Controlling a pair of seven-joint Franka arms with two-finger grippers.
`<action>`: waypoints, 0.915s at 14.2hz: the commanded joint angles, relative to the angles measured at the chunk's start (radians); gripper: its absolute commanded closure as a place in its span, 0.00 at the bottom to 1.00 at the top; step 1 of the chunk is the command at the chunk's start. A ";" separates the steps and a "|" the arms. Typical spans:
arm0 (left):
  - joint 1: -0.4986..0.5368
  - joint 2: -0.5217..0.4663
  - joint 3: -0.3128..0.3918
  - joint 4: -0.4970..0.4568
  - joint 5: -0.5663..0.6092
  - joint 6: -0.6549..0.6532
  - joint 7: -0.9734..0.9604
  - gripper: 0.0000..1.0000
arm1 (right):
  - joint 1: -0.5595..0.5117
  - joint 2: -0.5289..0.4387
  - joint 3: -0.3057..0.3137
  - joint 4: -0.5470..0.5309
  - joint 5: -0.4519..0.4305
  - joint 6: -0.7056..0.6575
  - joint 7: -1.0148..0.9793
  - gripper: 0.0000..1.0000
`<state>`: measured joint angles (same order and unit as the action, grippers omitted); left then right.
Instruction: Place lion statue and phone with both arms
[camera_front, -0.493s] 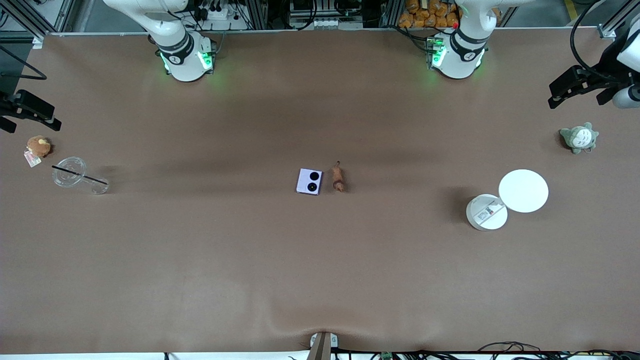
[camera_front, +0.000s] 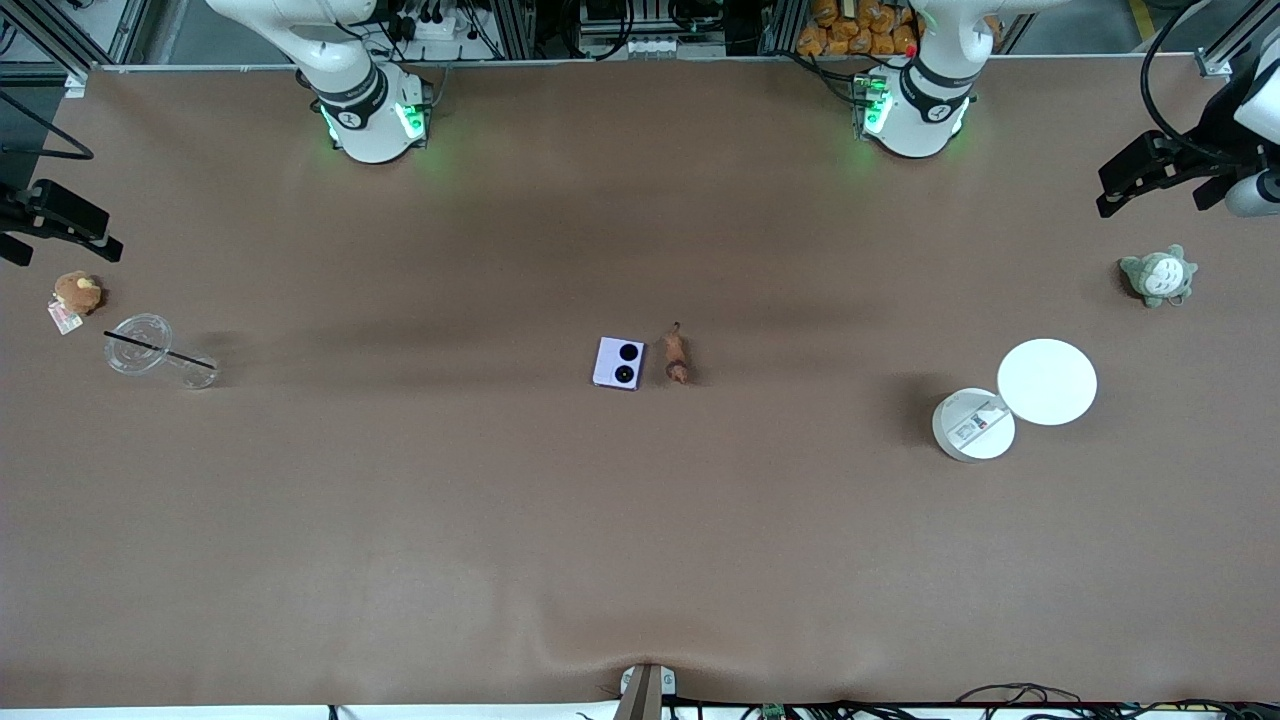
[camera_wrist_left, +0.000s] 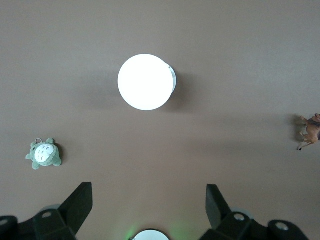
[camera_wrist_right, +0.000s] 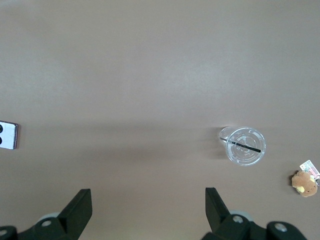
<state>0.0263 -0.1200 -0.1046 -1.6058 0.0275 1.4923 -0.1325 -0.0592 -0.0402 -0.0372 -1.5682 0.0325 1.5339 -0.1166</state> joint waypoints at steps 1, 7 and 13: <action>0.001 0.026 -0.006 0.032 -0.020 -0.017 0.019 0.00 | -0.017 -0.001 0.010 0.002 0.017 -0.006 0.011 0.00; -0.057 0.068 -0.014 0.035 -0.023 -0.015 0.010 0.00 | -0.019 0.000 0.010 0.002 0.017 -0.006 0.011 0.00; -0.135 0.160 -0.082 0.063 -0.020 -0.012 -0.139 0.00 | -0.019 0.000 0.010 0.002 0.017 -0.006 0.009 0.00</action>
<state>-0.0940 -0.0116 -0.1632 -1.5871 0.0185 1.4929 -0.2068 -0.0593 -0.0400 -0.0374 -1.5688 0.0325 1.5339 -0.1165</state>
